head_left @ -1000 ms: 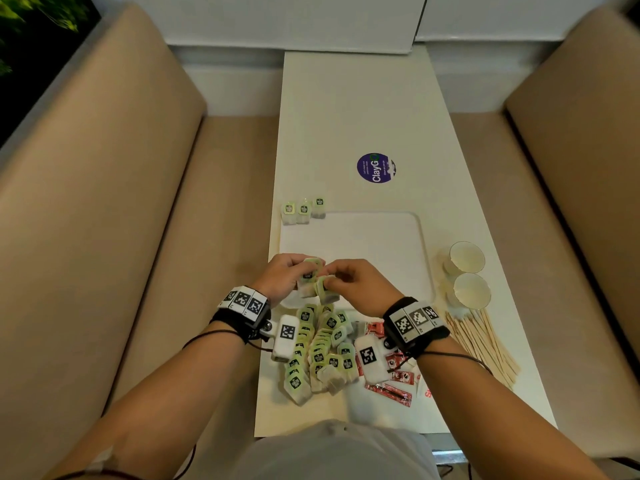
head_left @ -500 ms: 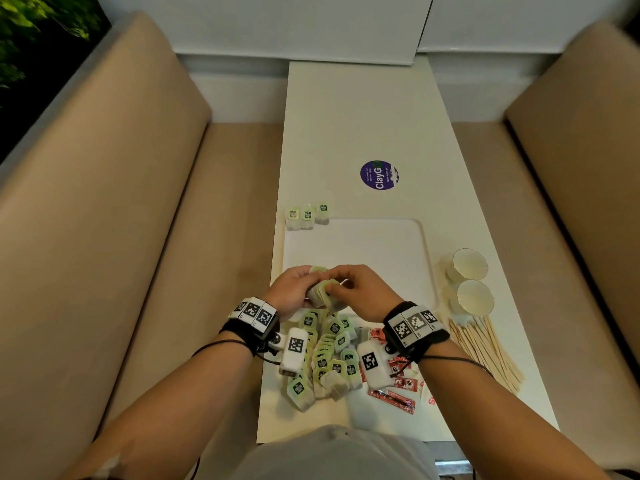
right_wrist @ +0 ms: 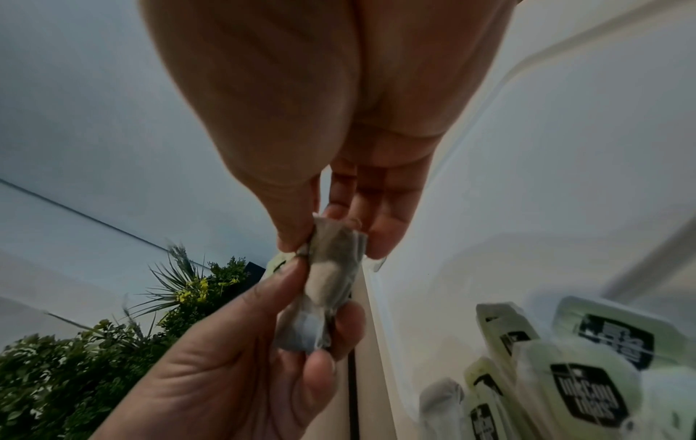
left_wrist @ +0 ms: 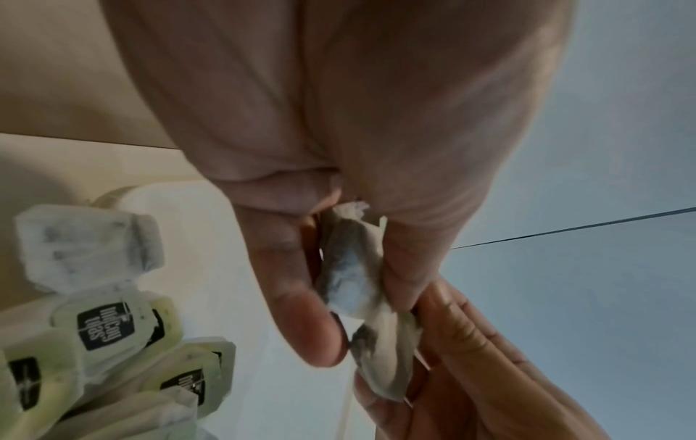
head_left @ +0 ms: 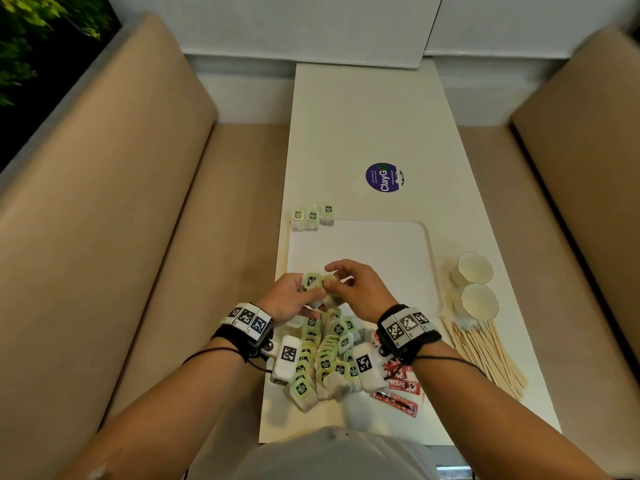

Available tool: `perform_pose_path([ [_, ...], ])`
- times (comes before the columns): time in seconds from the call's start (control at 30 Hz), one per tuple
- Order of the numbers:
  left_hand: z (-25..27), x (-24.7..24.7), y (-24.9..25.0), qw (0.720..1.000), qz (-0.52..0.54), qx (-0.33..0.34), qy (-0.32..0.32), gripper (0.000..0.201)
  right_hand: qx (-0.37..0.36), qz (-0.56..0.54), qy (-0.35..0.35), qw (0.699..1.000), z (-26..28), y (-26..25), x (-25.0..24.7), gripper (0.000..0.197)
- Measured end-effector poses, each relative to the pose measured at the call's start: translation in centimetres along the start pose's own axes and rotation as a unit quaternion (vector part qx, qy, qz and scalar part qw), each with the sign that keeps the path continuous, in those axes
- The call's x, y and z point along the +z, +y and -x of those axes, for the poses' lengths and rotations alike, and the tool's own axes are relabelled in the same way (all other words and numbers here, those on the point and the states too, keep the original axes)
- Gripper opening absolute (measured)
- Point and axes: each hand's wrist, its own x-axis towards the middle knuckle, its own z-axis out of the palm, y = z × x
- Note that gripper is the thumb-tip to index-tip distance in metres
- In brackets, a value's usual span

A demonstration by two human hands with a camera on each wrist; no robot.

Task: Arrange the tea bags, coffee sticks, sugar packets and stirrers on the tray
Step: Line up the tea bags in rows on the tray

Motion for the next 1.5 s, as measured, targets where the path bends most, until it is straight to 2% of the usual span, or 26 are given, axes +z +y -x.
perform_pose_path([
  [0.1,0.2,-0.2,0.3,1.0,0.008,0.007,0.028,0.013,0.017,0.027,0.001,0.999,0.0,0.4,0.0,0.023],
  [0.33,-0.5,-1.0,1.0,0.998,0.016,0.011,0.066,0.022,0.022,0.055,-0.025,0.998,0.4,1.5,-0.2,0.013],
  [0.5,-1.5,-1.1,1.0,0.996,0.049,0.02,0.078,0.008,0.043,0.048,-0.004,0.998,-1.1,2.3,0.0,0.016],
  [0.67,-3.5,-1.9,1.4,0.988,0.105,-0.001,0.109,0.01,0.051,0.017,0.048,0.997,-4.0,2.2,-1.0,0.011],
  [0.87,-6.2,-3.2,1.5,0.984,0.119,-0.017,0.134,0.013,0.07,0.001,0.087,0.994,-9.1,1.5,-2.4,0.01],
  [1.07,-9.1,-4.8,0.9,0.961,0.145,-0.024,0.233,0.011,0.141,0.036,0.104,0.984,-14.7,3.4,-2.5,0.021],
  [1.27,-11.9,-6.2,0.3,0.964,0.127,-0.05,0.227,0.011,0.182,0.07,0.104,0.975,-18.8,5.1,-2.1,0.017],
  [1.5,-15.5,-6.0,0.4,0.975,0.089,-0.061,0.195,0.021,0.173,0.108,0.098,0.974,-20.5,5.4,-1.6,0.029],
])
